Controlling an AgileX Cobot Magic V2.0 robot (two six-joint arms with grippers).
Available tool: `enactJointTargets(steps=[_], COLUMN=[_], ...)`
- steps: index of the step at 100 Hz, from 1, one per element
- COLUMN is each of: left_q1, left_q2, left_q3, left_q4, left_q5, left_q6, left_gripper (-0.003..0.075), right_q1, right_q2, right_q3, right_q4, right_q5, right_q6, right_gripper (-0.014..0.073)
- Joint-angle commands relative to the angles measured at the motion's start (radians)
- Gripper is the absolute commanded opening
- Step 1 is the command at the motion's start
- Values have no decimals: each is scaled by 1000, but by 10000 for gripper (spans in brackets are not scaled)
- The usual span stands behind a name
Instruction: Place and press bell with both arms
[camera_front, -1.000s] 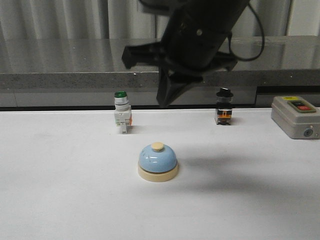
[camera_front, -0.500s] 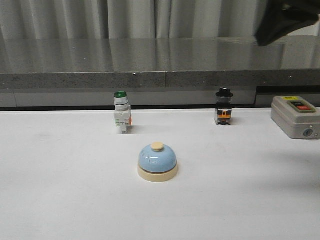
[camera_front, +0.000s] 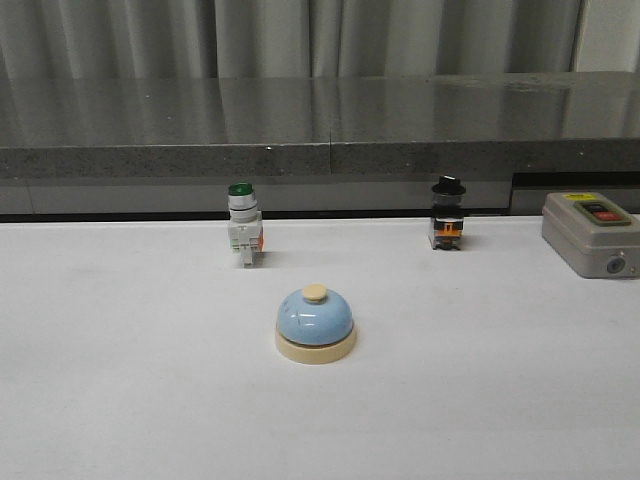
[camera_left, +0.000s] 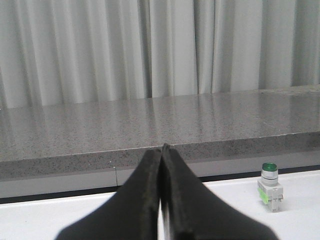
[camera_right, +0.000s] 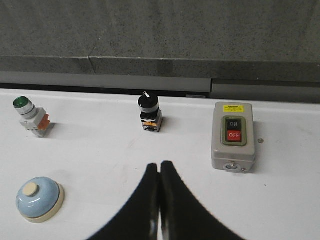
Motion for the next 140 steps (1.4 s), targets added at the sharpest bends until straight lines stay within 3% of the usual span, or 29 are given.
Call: enactJointTargets(steps=[1,27,108,140], left_q1=[2,2,2,2], left_q2=[-32,-32,-32,-32], left_q3=[55,55,55,55], left_q4=[-1,-1,-1,-1], left_q5=[-79,-79,-79,-77], left_q6=[-11,-11,-11,-11], left_gripper=[-21,-21,-21,-21], right_q1=[-6,-6,-9,-145], right_q2=[-108,-279,-298,-477], right_q3=[16,47,72,234], right_q4=[-6,-6,-6,-6], right_q5=[-84,-70,-88,-106], right_q6=[-8,-8,-8,-8], right_gripper=[-64,-64,-64,-64])
